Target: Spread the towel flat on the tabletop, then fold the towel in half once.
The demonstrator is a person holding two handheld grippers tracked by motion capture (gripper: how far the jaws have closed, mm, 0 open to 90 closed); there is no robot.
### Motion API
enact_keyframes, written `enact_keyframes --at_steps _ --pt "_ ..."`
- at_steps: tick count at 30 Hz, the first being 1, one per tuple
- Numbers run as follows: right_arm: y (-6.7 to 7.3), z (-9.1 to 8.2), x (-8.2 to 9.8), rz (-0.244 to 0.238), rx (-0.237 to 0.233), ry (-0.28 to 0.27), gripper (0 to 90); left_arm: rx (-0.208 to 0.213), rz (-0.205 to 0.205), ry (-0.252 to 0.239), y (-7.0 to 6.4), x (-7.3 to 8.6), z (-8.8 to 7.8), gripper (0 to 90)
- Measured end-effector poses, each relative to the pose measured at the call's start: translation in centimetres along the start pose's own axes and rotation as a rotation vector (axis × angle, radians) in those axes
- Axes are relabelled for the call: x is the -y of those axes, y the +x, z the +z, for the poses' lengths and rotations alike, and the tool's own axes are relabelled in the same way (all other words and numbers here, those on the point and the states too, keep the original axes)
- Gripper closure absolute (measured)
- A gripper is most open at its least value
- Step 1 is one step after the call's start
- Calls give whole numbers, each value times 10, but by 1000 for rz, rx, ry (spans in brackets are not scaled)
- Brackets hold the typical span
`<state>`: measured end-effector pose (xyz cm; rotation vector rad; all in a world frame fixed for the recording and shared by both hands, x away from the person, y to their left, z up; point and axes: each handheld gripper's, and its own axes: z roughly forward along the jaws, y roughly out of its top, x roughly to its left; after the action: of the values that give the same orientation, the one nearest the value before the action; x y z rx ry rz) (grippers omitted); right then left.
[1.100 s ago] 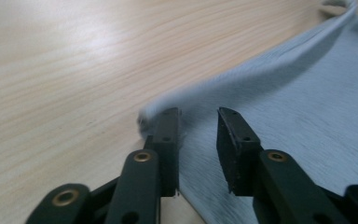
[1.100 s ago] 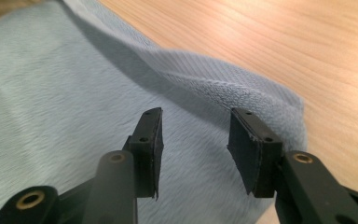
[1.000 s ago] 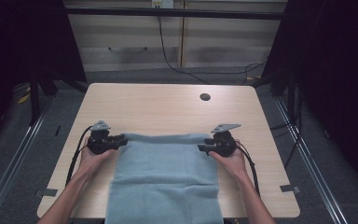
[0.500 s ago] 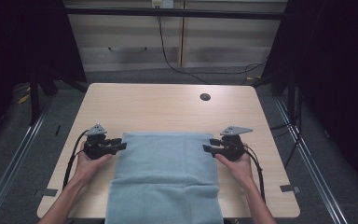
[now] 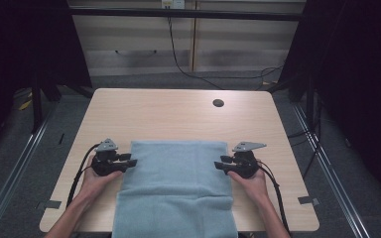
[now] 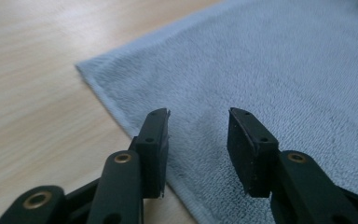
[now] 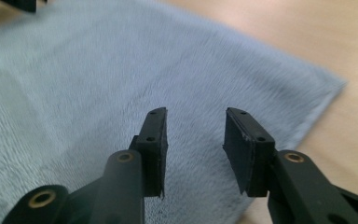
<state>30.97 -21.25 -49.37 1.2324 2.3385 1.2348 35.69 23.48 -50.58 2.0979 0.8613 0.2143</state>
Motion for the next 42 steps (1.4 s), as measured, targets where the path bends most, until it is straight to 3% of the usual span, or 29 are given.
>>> enact_keyframes --at_steps 3,5,8,10,11,13,17,19,23,26,28,35,37,42 --pt "0 9 1 -20 11 44 603 -8 15 5 -2 -2 5 603" --pt "-3 17 1 -14 20 62 630 -51 42 5 -1 -4 9 622" --pt "-16 28 -8 7 65 42 644 -86 12 -1 5 -10 15 630" --pt "-18 31 -10 6 70 37 644 -100 14 -4 9 -12 17 630" --pt "-22 37 -15 10 86 34 639 -113 -12 -13 12 -13 19 631" --pt "-22 39 -18 9 95 37 638 -110 -10 -11 14 -14 19 631" --pt "-23 49 -27 5 123 49 603 -108 -55 -25 20 -15 20 630" --pt "-22 50 -27 4 126 43 603 -108 -54 -25 20 -15 20 637" --pt "-22 48 -23 12 116 31 605 -107 -47 -21 19 -13 18 695" --pt "-16 42 -20 -12 100 51 606 -84 -8 3 14 -9 11 744" --pt "-11 38 -16 -37 94 61 605 -66 -4 8 9 -6 8 747" --pt "3 24 -2 -47 70 64 605 -42 37 26 -9 5 -4 748" --pt "14 16 6 -66 49 67 605 -29 53 24 -15 11 -9 747" --pt "28 2 19 -85 35 73 605 1 39 17 -27 21 -17 745"
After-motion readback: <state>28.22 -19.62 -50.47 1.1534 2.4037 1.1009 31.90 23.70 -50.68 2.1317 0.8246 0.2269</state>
